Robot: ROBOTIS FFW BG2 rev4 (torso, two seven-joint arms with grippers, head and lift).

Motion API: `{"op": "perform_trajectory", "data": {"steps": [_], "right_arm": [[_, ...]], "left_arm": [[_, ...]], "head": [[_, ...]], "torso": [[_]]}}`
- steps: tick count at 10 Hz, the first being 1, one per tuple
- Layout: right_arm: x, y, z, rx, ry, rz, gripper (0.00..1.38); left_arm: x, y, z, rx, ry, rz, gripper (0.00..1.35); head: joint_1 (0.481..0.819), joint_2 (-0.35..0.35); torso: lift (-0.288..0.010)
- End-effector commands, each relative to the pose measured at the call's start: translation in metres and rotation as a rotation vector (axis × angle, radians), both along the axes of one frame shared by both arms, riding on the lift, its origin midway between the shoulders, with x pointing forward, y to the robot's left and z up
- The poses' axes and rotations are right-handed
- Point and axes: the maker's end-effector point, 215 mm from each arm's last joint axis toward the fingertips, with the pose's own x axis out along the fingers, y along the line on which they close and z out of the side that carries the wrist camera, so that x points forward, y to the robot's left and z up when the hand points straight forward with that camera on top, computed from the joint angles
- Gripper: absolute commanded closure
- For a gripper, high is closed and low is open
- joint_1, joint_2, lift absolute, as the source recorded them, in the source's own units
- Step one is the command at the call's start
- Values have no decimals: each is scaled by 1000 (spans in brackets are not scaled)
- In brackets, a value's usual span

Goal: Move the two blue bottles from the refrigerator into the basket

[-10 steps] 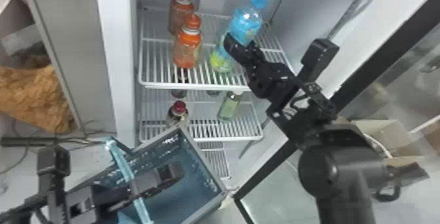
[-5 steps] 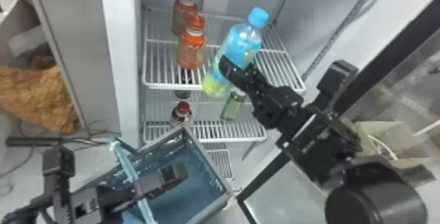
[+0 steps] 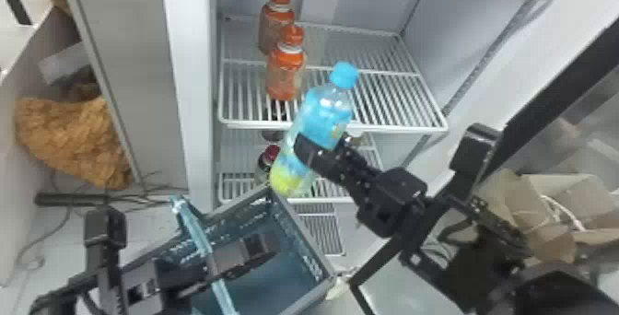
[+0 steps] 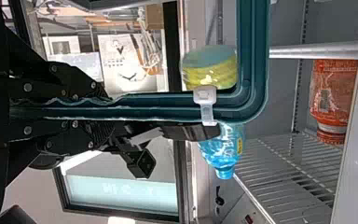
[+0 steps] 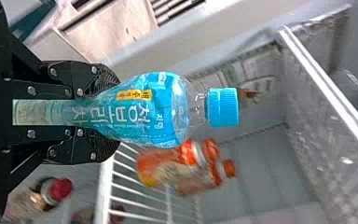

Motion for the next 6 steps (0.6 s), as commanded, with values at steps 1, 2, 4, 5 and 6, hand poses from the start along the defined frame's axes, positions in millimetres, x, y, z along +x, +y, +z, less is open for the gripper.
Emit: {"op": "perform_trajectory", "data": {"steps": [1,2,4,5,6], "right_arm": [[-16,15,-14,15,59,47,1269],[-27,23,-23,31,99,75,1269],[-44,38,-42,39,171,122,1269],[-51,43,-52,31,202,141,1269],[-57,45,-62,26,228,155,1269]], "left_arm": [[2,0,1,1,-3,2,1202],[2,0,1,-1,-3,2,1202],[0,0,1,-5,1,3,1202],[1,0,2,-4,-2,5,1202],[2,0,3,-6,-4,5,1202]], "head": [[695,-238],[695,-222],[695,-201],[695,-189],[695,-178]], "torso": [[-10],[-10],[-10],[-10],[-10]]}}
